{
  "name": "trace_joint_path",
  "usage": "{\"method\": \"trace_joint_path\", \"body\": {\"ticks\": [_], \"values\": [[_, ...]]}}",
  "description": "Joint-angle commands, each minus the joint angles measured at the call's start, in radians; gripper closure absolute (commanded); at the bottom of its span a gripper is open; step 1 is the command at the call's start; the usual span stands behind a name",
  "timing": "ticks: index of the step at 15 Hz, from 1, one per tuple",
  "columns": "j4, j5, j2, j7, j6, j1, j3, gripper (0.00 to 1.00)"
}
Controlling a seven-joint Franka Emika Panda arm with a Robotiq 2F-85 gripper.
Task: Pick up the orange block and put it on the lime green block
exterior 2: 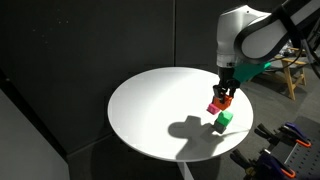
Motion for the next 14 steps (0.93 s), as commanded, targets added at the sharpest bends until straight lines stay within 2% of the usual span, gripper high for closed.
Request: {"method": "trace_joint_path", "body": {"ticks": [1, 7, 14], "values": [[-0.081, -0.005, -0.089, -0.015, 0.026, -0.048, 0.016, 0.69], [-0.134, -0.024, -0.093, -0.018, 0.098, -0.077, 0.030, 0.69], [-0.136, -0.030, -0.057, -0.017, 0.142, -0.092, 0.035, 0.69]]}}
